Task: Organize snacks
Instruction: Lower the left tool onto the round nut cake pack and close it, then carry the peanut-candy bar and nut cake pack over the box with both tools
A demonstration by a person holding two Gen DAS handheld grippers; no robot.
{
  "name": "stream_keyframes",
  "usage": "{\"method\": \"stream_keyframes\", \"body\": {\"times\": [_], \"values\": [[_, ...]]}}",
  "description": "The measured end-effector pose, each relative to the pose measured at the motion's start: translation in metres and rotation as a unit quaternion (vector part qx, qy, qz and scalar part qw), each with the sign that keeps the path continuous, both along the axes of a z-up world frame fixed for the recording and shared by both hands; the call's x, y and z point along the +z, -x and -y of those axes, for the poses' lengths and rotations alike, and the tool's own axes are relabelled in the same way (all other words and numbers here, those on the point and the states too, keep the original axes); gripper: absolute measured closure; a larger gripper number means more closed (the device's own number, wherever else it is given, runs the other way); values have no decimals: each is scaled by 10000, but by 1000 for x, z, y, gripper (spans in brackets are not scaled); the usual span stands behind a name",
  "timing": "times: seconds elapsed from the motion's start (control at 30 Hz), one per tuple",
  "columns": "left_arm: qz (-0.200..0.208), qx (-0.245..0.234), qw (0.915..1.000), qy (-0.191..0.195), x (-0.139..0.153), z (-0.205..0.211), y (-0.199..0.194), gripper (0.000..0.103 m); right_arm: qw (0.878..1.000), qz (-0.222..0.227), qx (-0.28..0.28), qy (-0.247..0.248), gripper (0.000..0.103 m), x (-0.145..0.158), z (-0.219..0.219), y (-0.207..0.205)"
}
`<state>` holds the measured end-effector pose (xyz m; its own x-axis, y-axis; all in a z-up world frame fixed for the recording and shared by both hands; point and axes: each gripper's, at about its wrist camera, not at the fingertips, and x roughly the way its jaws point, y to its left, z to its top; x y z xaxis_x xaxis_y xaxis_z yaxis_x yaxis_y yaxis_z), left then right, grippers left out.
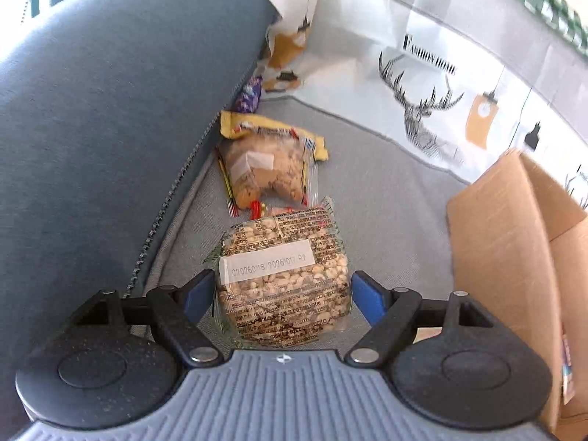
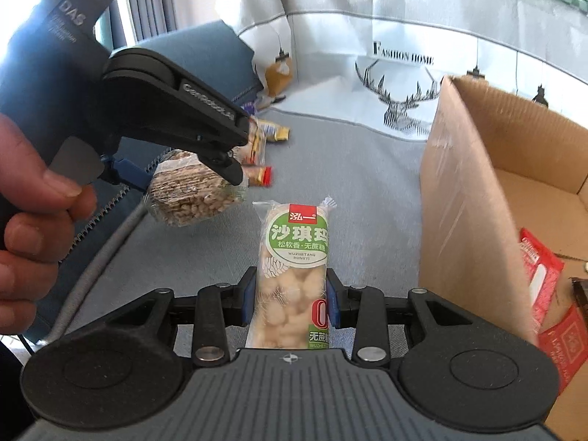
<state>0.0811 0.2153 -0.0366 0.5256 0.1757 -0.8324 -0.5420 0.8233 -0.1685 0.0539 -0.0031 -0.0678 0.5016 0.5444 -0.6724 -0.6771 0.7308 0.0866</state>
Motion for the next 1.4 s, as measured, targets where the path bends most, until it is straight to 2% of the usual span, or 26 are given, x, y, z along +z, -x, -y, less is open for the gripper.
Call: {"method": "stream_keyframes", "body": {"times": [0.4,0.53,0.63,1.0,1.4], "values": [[567,7,9983,-121,40,10,16,19,9972,628,-6,-398,65,49,21,12],[796,-43,9962,-355,51,20,18,19,9954,805,-31,-520,65,61,30,11],[943,11,9948,-378,55,23,18,19,9936,946,-59,-607,65,71,40,10],[1409,15,9891,-428,67,40,11,19,9890,1075,-387,-935,65,98,91,-12],[1821,-180,9827,-300,75,70,-7,19,9860,996,-895,-992,65,97,137,-35]]}}
